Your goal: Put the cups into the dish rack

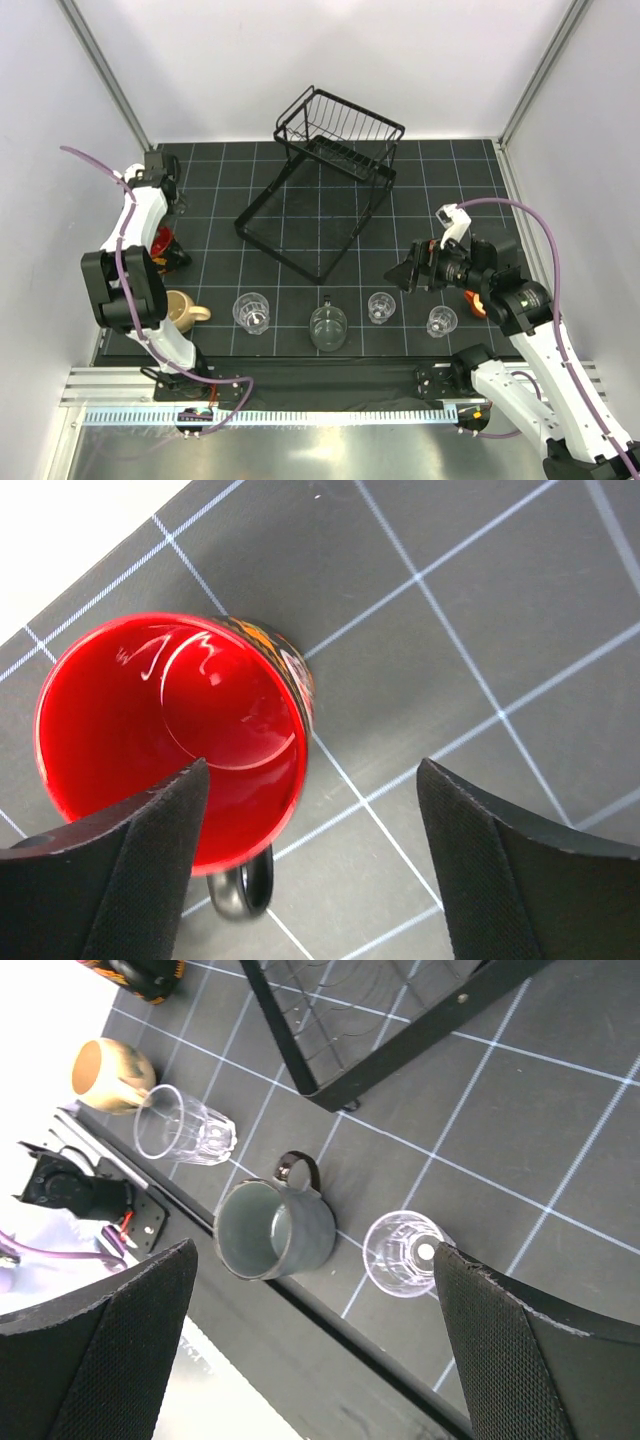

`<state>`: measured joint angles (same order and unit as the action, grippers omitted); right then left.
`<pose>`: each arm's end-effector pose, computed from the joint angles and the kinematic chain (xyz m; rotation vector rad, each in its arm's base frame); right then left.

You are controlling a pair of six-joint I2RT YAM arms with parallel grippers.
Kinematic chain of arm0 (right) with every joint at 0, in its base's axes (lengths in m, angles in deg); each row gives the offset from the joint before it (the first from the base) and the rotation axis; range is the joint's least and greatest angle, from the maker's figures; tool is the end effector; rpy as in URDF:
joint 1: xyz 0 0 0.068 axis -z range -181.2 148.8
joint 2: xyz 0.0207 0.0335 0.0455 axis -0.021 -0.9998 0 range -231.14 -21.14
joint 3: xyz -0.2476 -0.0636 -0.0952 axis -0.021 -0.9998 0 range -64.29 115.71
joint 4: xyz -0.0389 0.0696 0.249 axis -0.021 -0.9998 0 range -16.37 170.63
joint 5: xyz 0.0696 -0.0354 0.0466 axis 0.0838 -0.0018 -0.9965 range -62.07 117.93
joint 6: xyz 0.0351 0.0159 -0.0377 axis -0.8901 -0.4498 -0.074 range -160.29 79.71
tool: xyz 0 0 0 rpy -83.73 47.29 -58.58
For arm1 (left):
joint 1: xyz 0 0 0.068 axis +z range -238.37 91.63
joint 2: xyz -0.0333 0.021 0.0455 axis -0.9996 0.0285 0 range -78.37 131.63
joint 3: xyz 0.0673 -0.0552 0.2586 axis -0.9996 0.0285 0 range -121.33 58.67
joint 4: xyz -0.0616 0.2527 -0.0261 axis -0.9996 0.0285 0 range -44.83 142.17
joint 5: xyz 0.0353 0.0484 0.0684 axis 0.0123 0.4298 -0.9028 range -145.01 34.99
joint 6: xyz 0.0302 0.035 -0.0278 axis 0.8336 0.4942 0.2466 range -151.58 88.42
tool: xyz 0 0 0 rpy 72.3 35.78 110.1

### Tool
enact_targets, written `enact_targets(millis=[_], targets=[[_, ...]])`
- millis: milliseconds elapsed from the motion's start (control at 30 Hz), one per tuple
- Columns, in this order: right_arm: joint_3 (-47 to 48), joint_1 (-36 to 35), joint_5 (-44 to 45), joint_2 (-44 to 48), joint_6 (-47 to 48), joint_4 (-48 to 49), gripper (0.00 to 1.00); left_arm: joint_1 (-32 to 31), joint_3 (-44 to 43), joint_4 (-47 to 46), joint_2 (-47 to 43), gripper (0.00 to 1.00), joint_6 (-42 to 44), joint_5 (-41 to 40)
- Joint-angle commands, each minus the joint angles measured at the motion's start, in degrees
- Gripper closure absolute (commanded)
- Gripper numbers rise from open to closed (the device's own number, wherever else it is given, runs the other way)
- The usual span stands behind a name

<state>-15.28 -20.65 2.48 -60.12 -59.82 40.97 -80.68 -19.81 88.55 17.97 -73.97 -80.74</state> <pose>0.1249 0.0603 0.3290 -0.2786 2.1344 0.8684 0.3465 0.0623 0.2649 -1.1968 2.2142 0.3558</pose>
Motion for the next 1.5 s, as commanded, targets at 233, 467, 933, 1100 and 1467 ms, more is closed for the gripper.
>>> enact_targets(millis=[233,467,933,1100,1467], targets=[[2.14,-0.16,6.29,1.10,1.69,-2.26,0.00,4.18,-3.61,-3.91,7.99,0.43,2.84,3.59],[2.31,-0.07,7.26,0.57,1.07,-2.88,0.00,4.71,-2.38,-4.88,9.14,0.88,2.23,7.36],[1.35,-0.16,0.68,-1.36,0.99,-2.53,0.00,3.83,1.57,-8.65,-14.05,1.00,-0.58,24.49],[1.78,-2.79,-3.64,-3.37,-2.00,1.95,0.00,3.57,6.22,-11.81,-28.73,1.00,-5.58,39.95],[1.97,-28.44,6.19,-14.35,-24.47,30.90,0.02,-1.97,30.92,-53.81,-57.03,1.00,-35.10,60.19]])
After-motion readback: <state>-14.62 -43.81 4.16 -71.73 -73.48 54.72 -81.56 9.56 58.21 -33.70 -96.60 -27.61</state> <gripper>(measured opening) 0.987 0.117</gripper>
